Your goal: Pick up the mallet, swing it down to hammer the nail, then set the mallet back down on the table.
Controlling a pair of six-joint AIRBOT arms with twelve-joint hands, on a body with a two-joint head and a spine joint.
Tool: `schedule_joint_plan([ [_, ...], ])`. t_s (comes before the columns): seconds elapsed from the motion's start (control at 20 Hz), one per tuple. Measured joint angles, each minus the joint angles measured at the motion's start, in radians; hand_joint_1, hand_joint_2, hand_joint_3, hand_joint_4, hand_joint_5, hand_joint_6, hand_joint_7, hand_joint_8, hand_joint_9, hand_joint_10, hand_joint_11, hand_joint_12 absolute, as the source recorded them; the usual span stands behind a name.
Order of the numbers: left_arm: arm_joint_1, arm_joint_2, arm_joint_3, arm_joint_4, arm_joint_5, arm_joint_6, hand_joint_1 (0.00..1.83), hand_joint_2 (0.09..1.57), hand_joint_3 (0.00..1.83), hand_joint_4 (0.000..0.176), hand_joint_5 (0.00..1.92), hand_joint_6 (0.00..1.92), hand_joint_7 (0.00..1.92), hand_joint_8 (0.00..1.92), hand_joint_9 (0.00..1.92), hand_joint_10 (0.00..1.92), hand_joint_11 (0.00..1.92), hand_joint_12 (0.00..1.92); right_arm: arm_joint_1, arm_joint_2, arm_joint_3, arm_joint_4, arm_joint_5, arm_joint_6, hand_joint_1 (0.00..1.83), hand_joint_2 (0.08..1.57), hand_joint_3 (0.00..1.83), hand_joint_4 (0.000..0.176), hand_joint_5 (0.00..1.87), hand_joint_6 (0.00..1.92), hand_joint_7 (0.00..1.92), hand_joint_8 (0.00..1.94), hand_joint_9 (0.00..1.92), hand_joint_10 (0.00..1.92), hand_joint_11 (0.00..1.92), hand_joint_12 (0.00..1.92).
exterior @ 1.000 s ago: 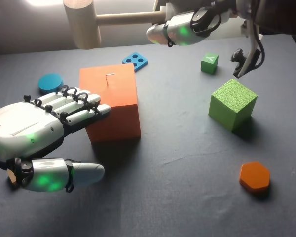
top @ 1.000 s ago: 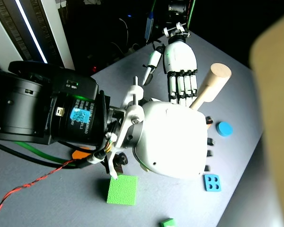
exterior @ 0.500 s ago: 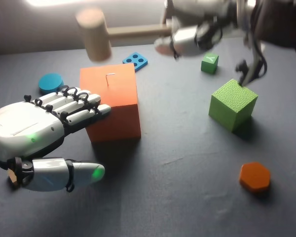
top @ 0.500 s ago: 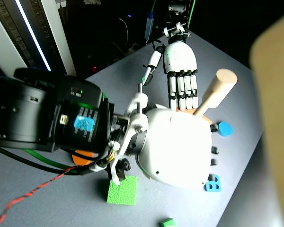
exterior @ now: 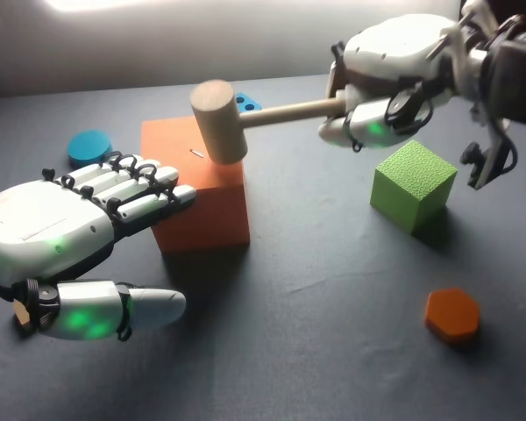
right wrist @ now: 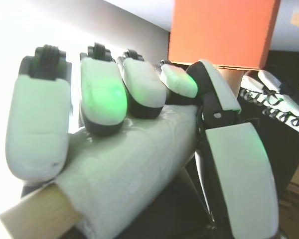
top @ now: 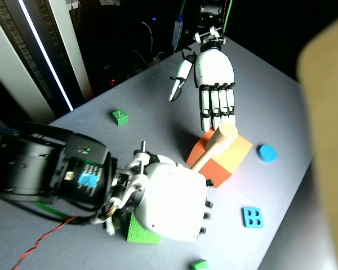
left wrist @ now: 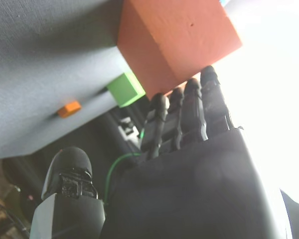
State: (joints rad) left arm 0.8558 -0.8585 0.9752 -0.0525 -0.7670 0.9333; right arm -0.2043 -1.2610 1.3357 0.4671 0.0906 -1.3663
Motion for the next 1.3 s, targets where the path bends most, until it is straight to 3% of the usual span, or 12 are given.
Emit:
schedule_joint_plan([
  [0.35, -0.002, 0.0, 0.0, 0.0, 0.002, 0.0, 0.0, 1.2, 0.0, 0.0, 0.03, 0.0, 0.0, 0.0, 0.0, 0.0, 0.0, 0.0, 0.053, 0.087, -0.109, -0.016, -0.021, -0.005, 0.77, 1.55, 0.0, 0.176, 1.4, 1.92, 1.66, 1.94, 1.74, 1.92, 1.85, 1.92],
  [0.5, -0.002, 0.0, 0.0, 0.0, 0.004, 0.0, 0.0, 1.2, 0.0, 0.0, 0.03, 0.0, 0.01, 0.0, 0.01, 0.0, 0.0, 0.0, 0.043, 0.168, -0.206, -0.154, -0.016, -0.005, 0.8, 1.54, 0.0, 0.176, 1.41, 1.92, 1.65, 1.94, 1.72, 1.92, 1.84, 1.92],
  [0.65, -0.002, 0.0, 0.0, 0.0, 0.004, 0.0, 0.0, 1.21, 0.0, 0.0, 0.04, 0.01, 0.02, 0.01, 0.01, 0.01, 0.0, 0.0, -0.023, 0.209, -0.281, -0.328, 0.003, -0.006, 0.77, 1.55, 0.0, 0.176, 1.42, 1.92, 1.66, 1.94, 1.74, 1.92, 1.85, 1.92],
  [0.9, -0.009, 0.0, 0.001, 0.0, 0.01, 0.0, 0.0, 1.21, 0.0, 0.0, 0.05, 0.01, 0.02, 0.0, 0.0, 0.0, 0.0, 0.0, -0.075, 0.193, -0.284, -0.483, 0.016, -0.001, 0.8, 1.54, 0.0, 0.176, 1.42, 1.92, 1.65, 1.94, 1.73, 1.92, 1.85, 1.92],
  [1.3, -0.053, 0.005, 0.007, 0.009, 0.059, -0.009, 0.0, 1.2, 0.0, 0.0, 0.03, 0.01, 0.01, 0.01, 0.01, 0.0, 0.0, 0.0, -0.084, 0.012, -0.198, -0.49, 0.006, 0.026, 0.7, 1.54, 0.0, 0.176, 1.38, 1.92, 1.62, 1.94, 1.7, 1.92, 1.83, 1.92],
])
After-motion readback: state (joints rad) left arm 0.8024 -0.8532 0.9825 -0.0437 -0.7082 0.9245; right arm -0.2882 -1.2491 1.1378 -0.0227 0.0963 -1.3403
